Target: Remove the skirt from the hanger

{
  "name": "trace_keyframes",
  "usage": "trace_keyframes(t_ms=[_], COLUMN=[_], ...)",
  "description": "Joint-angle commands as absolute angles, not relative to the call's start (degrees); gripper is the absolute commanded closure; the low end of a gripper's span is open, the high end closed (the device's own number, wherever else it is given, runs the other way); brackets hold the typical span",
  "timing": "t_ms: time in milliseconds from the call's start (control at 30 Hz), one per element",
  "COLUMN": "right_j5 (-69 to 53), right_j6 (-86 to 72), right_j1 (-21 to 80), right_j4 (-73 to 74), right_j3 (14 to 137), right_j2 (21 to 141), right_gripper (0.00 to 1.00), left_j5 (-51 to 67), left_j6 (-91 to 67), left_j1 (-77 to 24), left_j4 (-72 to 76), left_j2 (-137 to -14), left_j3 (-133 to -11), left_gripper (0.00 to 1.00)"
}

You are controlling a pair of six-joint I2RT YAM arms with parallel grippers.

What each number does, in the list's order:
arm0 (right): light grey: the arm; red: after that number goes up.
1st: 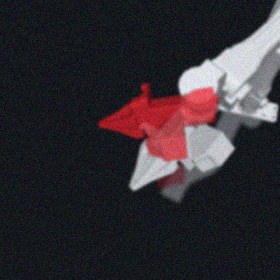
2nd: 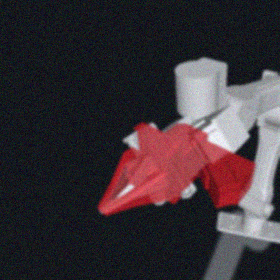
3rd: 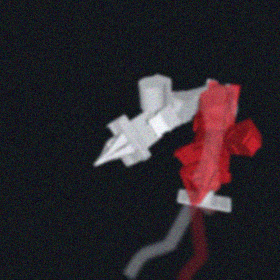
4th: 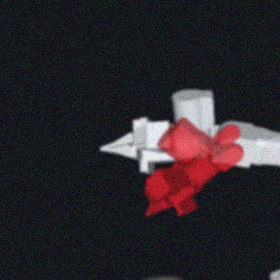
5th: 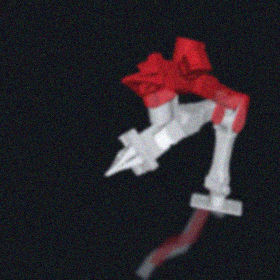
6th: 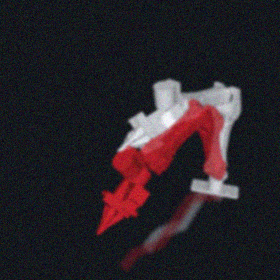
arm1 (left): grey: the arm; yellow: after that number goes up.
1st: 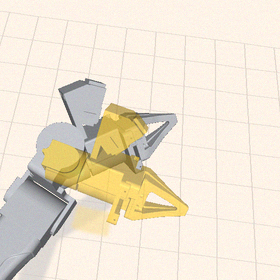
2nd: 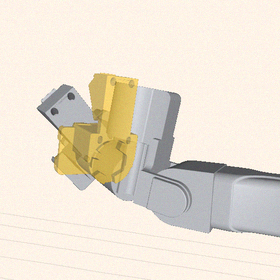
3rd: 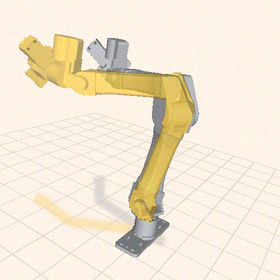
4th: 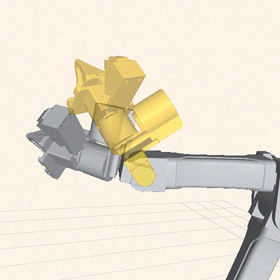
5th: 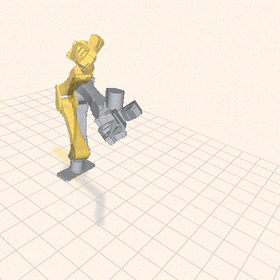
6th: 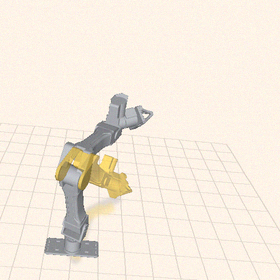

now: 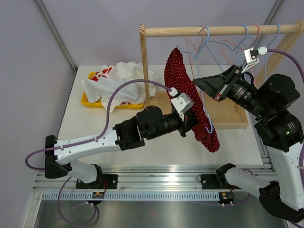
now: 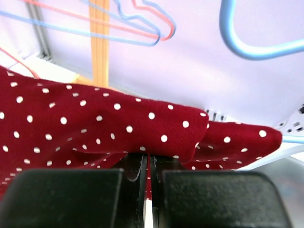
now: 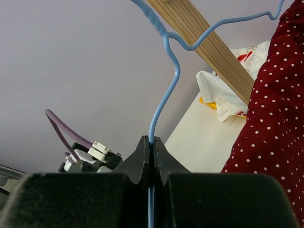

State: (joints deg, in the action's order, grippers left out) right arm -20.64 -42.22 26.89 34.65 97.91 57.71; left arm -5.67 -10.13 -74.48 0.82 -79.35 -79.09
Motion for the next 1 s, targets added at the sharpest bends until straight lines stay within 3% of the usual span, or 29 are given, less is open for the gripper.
trace_keyframes(t_ms=[0,167,367,600,633,667,700,767,800,967], right_j5=[-21.53,-21.01,-19.86,-19.25,-19.34,-19.34,-19.34,-19.51,-19.6,-20.04], right_j6=[-43.24,-42.37,-39.99,-37.62,-37.79,-37.97,-38.4,-39.11,-39.37,-39.9], right_j1=[27.33,27.33,27.33,27.25,27.25,27.25,27.25,27.25,27.33,27.33], right_j4=[27.6,28.47,30.67,33.4,33.22,32.79,32.0,31.2,30.77,30.94], right_j3=[98.61,98.96,102.56,108.02,107.84,107.49,106.45,105.39,104.68,104.15], right_j2=[56.07,55.99,57.74,61.0,61.0,61.0,60.65,60.38,60.21,60.21], right_gripper=[1.0,1.0,1.0,1.0,1.0,1.0,1.0,1.0,1.0,1.0], left_j5=[-2.38,-3.42,-8.69,-24.22,-25.21,-27.66,-29.86,-35.03,-36.9,-46.14], left_j6=[-10.11,-9.75,-12.65,-20.02,-20.82,-20.66,-20.22,-18.12,-17.5,-10.73], left_j1=[-74.79,-76.11,-83.03,-94.65,-95.53,-96.06,-97.02,-98.87,-99.22,-100.63], left_j4=[8.43,9.14,8.7,5.74,3.97,2.82,1.51,0.8,0.01,-3.16], left_j2=[-80.07,-79.02,-73.31,-69.52,-69.35,-68.91,-68.65,-68.29,-68.47,-70.75], left_j3=[-79.45,-76.82,-64.97,-53.88,-54.4,-55.36,-55.89,-57.82,-58.88,-64.41], left_gripper=[1.0,1.0,1.0,1.0,0.91,0.74,0.33,0.06,0.02,0.01])
